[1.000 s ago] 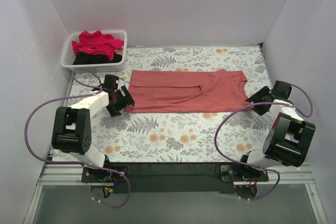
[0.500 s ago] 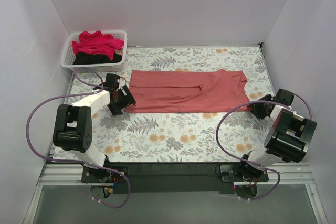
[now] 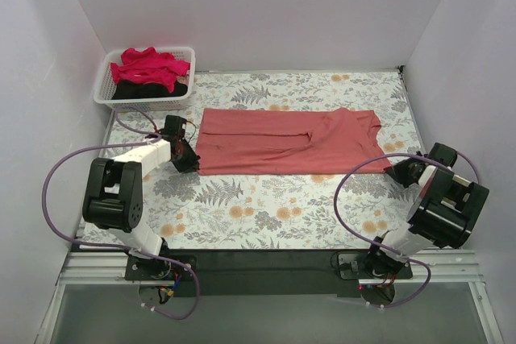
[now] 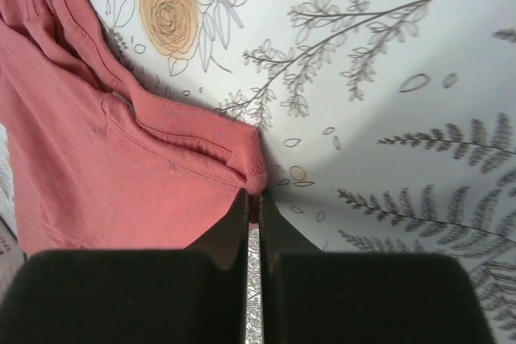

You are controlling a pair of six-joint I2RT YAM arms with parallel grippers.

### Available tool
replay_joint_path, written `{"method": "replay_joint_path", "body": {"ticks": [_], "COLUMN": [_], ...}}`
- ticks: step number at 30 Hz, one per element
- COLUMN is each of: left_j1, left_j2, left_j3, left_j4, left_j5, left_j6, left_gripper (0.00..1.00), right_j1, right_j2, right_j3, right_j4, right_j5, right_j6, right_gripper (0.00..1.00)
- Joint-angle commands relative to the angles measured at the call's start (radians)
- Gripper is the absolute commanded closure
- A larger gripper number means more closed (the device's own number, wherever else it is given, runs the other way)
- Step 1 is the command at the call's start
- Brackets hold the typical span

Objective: Fold and stack the t-shirts
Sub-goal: Fold the tshirt

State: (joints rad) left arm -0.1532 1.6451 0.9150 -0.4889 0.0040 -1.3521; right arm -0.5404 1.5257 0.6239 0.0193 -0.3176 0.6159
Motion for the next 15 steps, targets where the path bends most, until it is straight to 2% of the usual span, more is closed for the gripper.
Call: {"method": "replay_joint_path", "body": {"ticks": [1,6,8,9,10,11,12,13,14,15], "left_j1": [-0.005,-0.005,-0.005,-0.005,-0.005,-0.005,-0.005,-0.003,-0.005,-0.005], "left_j2": [-0.024,-0.258,-0.312,-0.358,-0.375,-0.39,-0.415,-0.425,-0.432,-0.433], "left_j3": [-0.085,-0.285,-0.32,-0.33,-0.326,-0.317,-0.305,-0.273,-0.256,-0.237], "left_j4": [-0.089,-0.077,-0.074,-0.079,-0.086,-0.1,-0.103,-0.105,-0.108,-0.106], "left_j5": [-0.075,-0.046,-0.006,-0.006,0.029,0.03,0.025,0.019,0.008,-0.031], "left_j6": [-0.065,-0.179,-0.199,-0.199,-0.193,-0.183,-0.168,-0.151,-0.116,-0.098], "left_gripper": [1.0,1.0,0.99,0.85,0.79,0.71,0.56,0.5,0.45,0.35], "right_j1": [-0.064,-0.118,-0.119,-0.119,-0.118,-0.119,-0.118,-0.119,-0.118,-0.112], "right_j2": [-0.039,-0.081,-0.076,-0.069,-0.067,-0.07,-0.084,-0.096,-0.126,-0.145], "right_j3": [-0.029,-0.039,-0.035,-0.03,-0.029,-0.026,-0.023,-0.021,-0.02,-0.015], "right_j4": [-0.005,-0.018,-0.047,-0.053,-0.055,-0.059,-0.062,-0.065,-0.07,-0.073], "right_j5": [0.048,0.095,0.091,0.086,0.08,0.08,0.086,0.094,0.109,0.115], "right_j6": [-0.018,-0.018,-0.022,-0.025,-0.027,-0.028,-0.034,-0.039,-0.044,-0.048], "right_gripper": [0.99,0.99,0.99,0.96,0.93,0.85,0.79,0.72,0.58,0.52]}}
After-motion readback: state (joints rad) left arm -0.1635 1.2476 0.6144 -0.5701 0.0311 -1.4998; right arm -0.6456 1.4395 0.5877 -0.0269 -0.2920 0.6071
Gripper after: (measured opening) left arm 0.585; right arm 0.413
